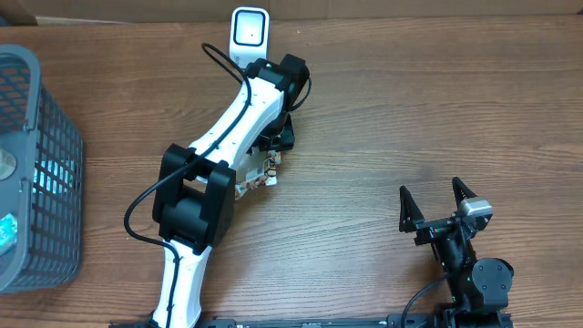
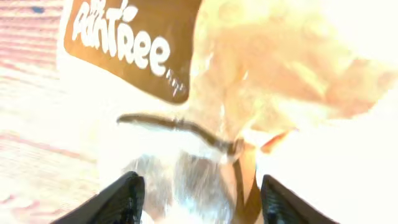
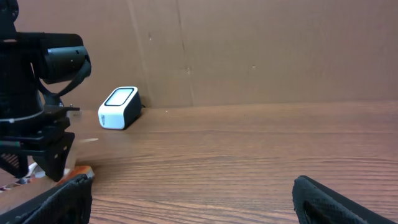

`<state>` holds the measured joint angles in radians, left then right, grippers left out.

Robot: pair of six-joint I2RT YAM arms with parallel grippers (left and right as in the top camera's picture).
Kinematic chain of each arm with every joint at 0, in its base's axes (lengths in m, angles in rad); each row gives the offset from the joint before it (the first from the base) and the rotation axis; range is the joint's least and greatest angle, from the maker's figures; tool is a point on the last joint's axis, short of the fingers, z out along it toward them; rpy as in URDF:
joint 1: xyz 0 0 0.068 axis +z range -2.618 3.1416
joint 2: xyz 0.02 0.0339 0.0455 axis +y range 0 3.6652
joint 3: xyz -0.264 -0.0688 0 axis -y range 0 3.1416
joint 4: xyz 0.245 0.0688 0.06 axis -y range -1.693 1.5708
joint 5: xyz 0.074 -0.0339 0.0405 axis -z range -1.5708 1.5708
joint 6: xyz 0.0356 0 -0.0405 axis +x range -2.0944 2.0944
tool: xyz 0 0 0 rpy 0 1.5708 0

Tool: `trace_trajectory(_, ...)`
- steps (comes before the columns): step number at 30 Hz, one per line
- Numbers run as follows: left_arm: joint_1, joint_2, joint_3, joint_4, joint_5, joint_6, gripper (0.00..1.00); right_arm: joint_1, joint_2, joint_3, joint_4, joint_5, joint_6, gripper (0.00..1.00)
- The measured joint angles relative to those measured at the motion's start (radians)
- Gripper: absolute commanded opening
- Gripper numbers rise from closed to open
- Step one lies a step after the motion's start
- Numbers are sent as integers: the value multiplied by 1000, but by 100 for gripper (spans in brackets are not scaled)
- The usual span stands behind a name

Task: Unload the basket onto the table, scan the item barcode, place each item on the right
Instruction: 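Carry the bread bag to the table center and release it, then reach the left gripper into the basket and grasp the mint-green packet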

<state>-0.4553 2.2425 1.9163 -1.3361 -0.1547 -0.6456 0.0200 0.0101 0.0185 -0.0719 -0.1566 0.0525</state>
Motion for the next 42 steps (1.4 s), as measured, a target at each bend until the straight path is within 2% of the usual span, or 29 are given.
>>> trace_trajectory(4,4,8,184,-120,-5,21,63,0,0,0,0,0,0,100)
trace_trajectory(8,9,12,469,-255,-15,29,62,0,0,0,0,0,0,100)
trace_trajectory(9,13,15,589,-320,-16,29,62,0,0,0,0,0,0,100)
trace_trajectory(13,56,-10,854,-345,9,92,62,0,0,0,-1,0,0,100)
trace_trajectory(16,108,-66,898,-348,18,113,62,0,0,0,0,0,0,100)
trace_trajectory(21,242,-199,903,-349,32,134,63,0,0,0,0,0,0,100)
trace_trajectory(24,338,-276,903,-349,38,156,68,0,0,0,0,0,0,100)
trace_trajectory(28,536,-381,895,-348,46,177,70,0,0,0,0,0,0,100)
trace_trajectory(30,686,-435,861,-348,47,179,67,0,0,0,0,0,0,100)
trace_trajectory(37,1110,-470,551,-331,124,167,60,0,0,0,0,0,0,100)
trace_trajectory(39,1213,-447,416,-270,160,156,59,0,0,0,0,0,0,100)
trace_trajectory(42,1290,-442,218,-130,220,151,59,0,0,0,0,0,0,100)
